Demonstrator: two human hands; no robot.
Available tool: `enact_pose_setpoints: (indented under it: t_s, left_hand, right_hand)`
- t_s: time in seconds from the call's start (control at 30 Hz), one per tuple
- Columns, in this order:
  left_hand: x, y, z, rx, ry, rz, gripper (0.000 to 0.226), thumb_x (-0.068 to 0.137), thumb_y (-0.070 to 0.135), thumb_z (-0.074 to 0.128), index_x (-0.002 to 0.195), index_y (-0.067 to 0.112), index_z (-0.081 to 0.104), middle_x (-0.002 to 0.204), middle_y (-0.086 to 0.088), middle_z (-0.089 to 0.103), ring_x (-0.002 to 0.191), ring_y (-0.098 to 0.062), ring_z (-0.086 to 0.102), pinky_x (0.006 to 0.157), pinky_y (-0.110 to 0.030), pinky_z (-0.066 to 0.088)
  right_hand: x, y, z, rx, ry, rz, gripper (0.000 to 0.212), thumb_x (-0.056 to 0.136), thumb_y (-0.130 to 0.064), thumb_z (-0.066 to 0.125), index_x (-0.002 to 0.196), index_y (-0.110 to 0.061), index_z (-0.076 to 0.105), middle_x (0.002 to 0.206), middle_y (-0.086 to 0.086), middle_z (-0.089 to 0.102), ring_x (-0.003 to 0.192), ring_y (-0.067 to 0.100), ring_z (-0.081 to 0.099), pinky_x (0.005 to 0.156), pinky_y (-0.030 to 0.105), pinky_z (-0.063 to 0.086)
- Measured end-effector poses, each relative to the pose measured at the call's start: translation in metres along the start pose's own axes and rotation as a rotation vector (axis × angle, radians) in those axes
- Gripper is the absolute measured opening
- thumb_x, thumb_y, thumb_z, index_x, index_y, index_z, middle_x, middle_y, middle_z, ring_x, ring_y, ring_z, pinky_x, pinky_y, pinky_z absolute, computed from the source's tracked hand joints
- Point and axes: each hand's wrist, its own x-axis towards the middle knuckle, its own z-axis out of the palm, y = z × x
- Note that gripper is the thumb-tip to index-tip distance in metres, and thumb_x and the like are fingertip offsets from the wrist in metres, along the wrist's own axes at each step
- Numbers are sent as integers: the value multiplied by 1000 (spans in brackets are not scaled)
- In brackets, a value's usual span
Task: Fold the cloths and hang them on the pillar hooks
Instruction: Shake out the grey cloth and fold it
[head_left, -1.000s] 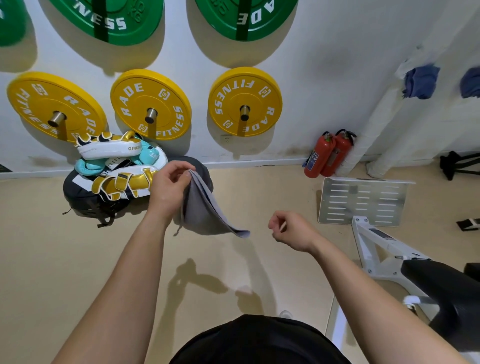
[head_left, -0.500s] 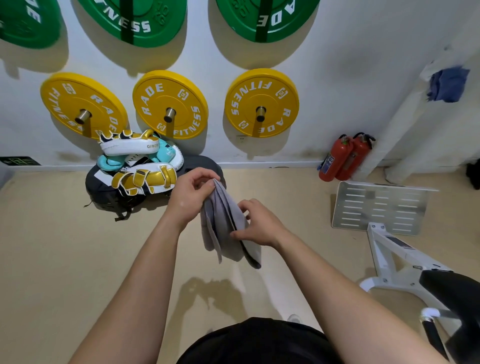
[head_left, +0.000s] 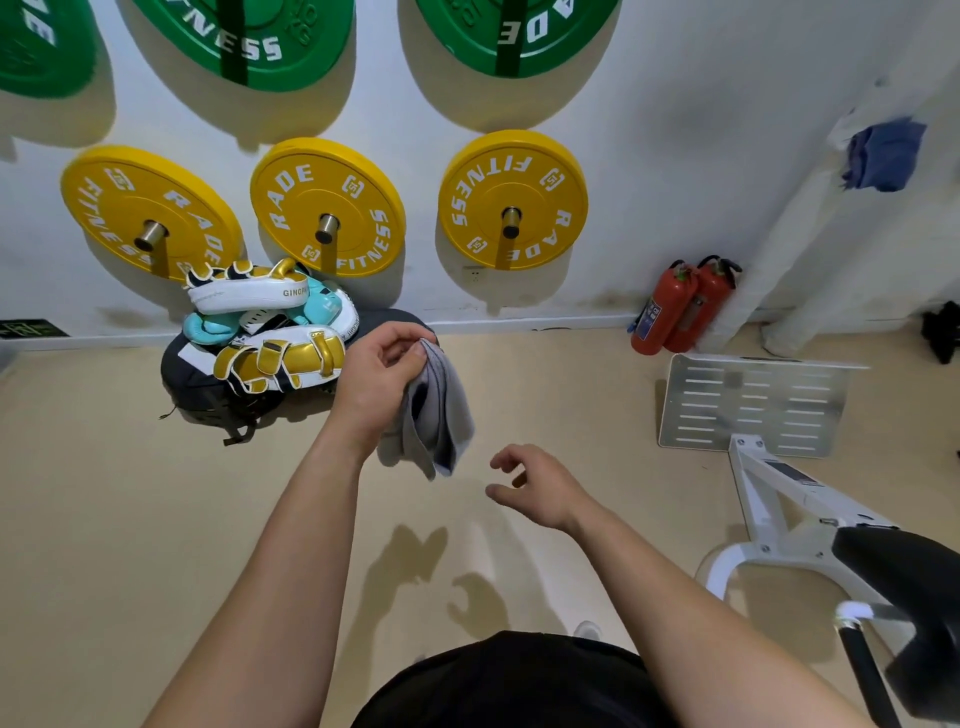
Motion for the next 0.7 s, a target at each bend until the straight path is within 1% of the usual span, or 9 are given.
enact_pose_setpoints:
  t_s: [0.07,0.17,0.23,0.33,0.4,0.47,0.5,0.6,0.7]
  left_hand:
    - [0,5,-1,-4,-12,2,22,99,3,54,96,20,67,91,-1,70,78,0,66,61,-15,51]
    - [0,10,-6,-22,-5,6,21,98,2,54,98,18,68,92,-1,71,83,-3,68,67,-17,53]
    - [0,11,-11,-29,1,-4,20,98,2,54,99,16,68,92,0,72,84,-4,69,69,-18,53]
    - [-1,8,-15,-32,11,-23,19,98,3,55,100,17,68,93,0,73,86,-5,69,69,-18,54]
    - [-2,5,-13,-44,11,-29,19,98,2,54,100,15,67,95,-3,72,87,-8,69,71,-20,55]
    - [-3,2,-11,-49,6,-32,19,98,1,54,100,15,67,96,-6,72,86,-10,68,71,-20,55]
    - [-3,0,-10,-41,5,-33,20,98,1,54,99,16,68,97,-6,72,87,-10,67,70,-21,55]
    - [2,-13,-20,25,59,-26,22,98,4,56,96,23,69,101,-5,71,91,-12,66,72,-26,55]
    - [8,-36,-37,146,245,-39,26,97,6,58,91,29,69,95,4,68,91,-11,62,75,-26,52]
  right_hand:
    - [8,-11,6,7,3,-27,48,78,-53,69,120,-33,60,115,-10,55,95,11,61,86,33,52]
    - [20,-22,18,11,52,-16,52,80,-54,67,126,-30,58,122,-9,52,103,11,59,91,35,51]
    - [25,-24,26,36,107,11,51,78,-57,66,121,-30,58,121,-9,51,103,13,60,91,36,51]
    - [27,-22,32,50,169,23,46,73,-61,65,107,-31,58,115,-12,51,98,12,59,87,34,51]
    - [26,-18,35,38,190,29,33,79,-52,64,102,-29,58,111,-11,52,96,13,58,84,34,50]
    - [27,-12,36,13,205,40,17,84,-38,60,91,-23,58,104,-4,56,91,20,60,80,36,50]
    - [27,-9,36,1,211,53,13,85,-32,57,86,-19,57,98,0,59,88,25,62,78,37,51]
    - [22,4,24,48,216,120,6,87,-21,53,81,-20,56,83,0,68,78,27,63,67,35,51]
    - [9,20,-4,130,235,129,13,84,-12,55,78,-24,55,72,-2,68,70,26,65,59,34,51]
